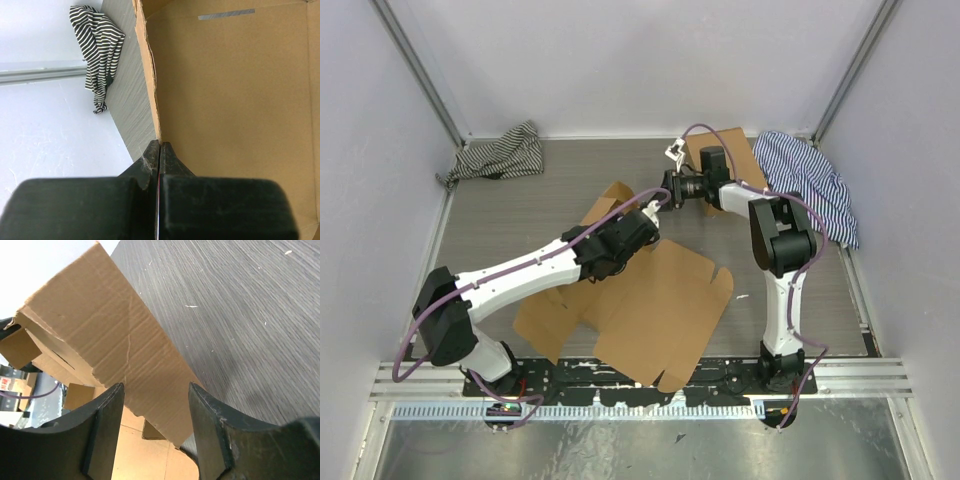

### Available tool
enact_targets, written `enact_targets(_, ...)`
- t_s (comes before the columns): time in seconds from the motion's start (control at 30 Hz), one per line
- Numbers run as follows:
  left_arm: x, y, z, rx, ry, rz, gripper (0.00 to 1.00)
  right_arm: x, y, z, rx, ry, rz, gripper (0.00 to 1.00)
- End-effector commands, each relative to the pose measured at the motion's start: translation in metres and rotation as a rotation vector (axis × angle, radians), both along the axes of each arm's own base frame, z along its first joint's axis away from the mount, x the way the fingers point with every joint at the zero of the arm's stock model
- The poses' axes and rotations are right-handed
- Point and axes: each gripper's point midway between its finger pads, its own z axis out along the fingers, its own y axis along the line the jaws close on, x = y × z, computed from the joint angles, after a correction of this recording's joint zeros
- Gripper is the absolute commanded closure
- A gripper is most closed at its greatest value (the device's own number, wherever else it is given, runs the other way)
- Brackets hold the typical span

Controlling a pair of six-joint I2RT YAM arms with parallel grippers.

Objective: Fold the paper box

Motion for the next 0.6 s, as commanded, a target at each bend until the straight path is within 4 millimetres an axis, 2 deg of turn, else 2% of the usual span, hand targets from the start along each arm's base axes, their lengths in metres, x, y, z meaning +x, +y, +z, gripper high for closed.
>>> enact_targets(0.0, -0.003, -0.009, 0.007, -0.033, 0.001, -0.018, 1.0, -0.007, 0.002, 0.041, 0.042, -0.14, 0.068, 0.4)
enact_targets(0.1, -0.004, -0.009, 0.007, -0.037, 0.005, -0.02, 1.0, -0.001, 0.005, 0.043, 0.059, -0.142, 0.088, 0.39)
enact_targets(0.3, -0.006, -0.014, 0.009, -0.053, 0.008, -0.029, 1.0, 0.029, 0.012, 0.04, 0.071, -0.119, 0.061, 0.39)
enact_targets(0.57, -0.007, -0.02, 0.013, -0.049, 0.0, -0.038, 1.0, 0.06, 0.016, 0.057, 0.192, -0.073, -0.022, 0.4)
